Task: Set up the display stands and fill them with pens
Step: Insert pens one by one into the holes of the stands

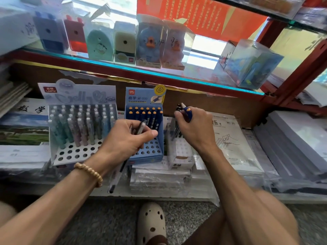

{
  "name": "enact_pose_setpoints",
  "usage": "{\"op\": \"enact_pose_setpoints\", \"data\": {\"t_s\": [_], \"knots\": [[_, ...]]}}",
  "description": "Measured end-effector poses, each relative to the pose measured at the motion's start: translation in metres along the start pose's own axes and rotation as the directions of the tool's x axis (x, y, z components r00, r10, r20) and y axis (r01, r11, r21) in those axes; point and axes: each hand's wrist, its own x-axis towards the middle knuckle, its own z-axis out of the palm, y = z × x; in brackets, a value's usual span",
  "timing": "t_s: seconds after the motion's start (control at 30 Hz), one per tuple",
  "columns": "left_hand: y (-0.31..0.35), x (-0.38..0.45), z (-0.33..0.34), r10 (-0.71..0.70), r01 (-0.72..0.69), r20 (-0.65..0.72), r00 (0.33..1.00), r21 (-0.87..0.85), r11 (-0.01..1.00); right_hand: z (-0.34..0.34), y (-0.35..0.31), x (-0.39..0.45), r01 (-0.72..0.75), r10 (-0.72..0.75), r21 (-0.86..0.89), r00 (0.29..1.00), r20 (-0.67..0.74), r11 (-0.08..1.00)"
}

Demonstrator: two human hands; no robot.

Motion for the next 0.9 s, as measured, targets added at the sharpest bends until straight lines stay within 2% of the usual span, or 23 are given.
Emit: {"op": "enact_pose_setpoints", "data": {"t_s": [0.03,0.1,0.17,0.3,0.4,0.57,0.67,0.77,0.9], "knots": [[0.0,0.0,-0.001,0.01,-0.011,0.026,1.0,0.027,1.0,-0.004,-0.01,-0.001,-0.013,0.0,0.168,0.997,0.078,0.986],[-0.001,0.0,0.0,-0.001,-0.004,0.078,0.997,0.063,0.998,-0.013,-0.028,-0.006,-0.096,-0.036,0.474,0.965,0.261,0.875],[-0.002,-0.002,0.001,-0.027,0.019,0.113,0.993,0.076,0.997,-0.018,-0.037,-0.01,-0.114,-0.129,0.574,0.922,0.366,0.811],[0.001,-0.004,0.003,-0.015,0.0,0.142,0.99,0.103,0.995,-0.017,-0.037,-0.009,-0.11,-0.239,0.585,0.841,0.486,0.803],[0.003,-0.005,0.001,0.015,-0.028,0.137,0.99,0.096,0.995,-0.018,-0.038,-0.007,-0.087,-0.262,0.55,0.811,0.524,0.83],[0.002,-0.006,-0.003,0.022,-0.021,0.112,0.993,-0.011,1.0,-0.032,-0.024,0.0,-0.174,-0.117,0.539,0.879,0.463,0.824],[0.001,-0.006,-0.003,0.047,-0.053,0.121,0.992,0.046,0.998,-0.036,-0.021,-0.001,-0.244,-0.038,0.567,0.898,0.438,0.787],[0.001,-0.005,0.001,0.108,-0.119,0.107,0.988,0.105,0.987,-0.034,-0.024,-0.005,-0.249,-0.009,0.554,0.907,0.421,0.795],[0.003,-0.006,0.006,0.108,-0.115,0.078,0.991,0.09,0.989,-0.039,-0.023,-0.006,-0.281,0.039,0.573,0.917,0.398,0.769]]}}
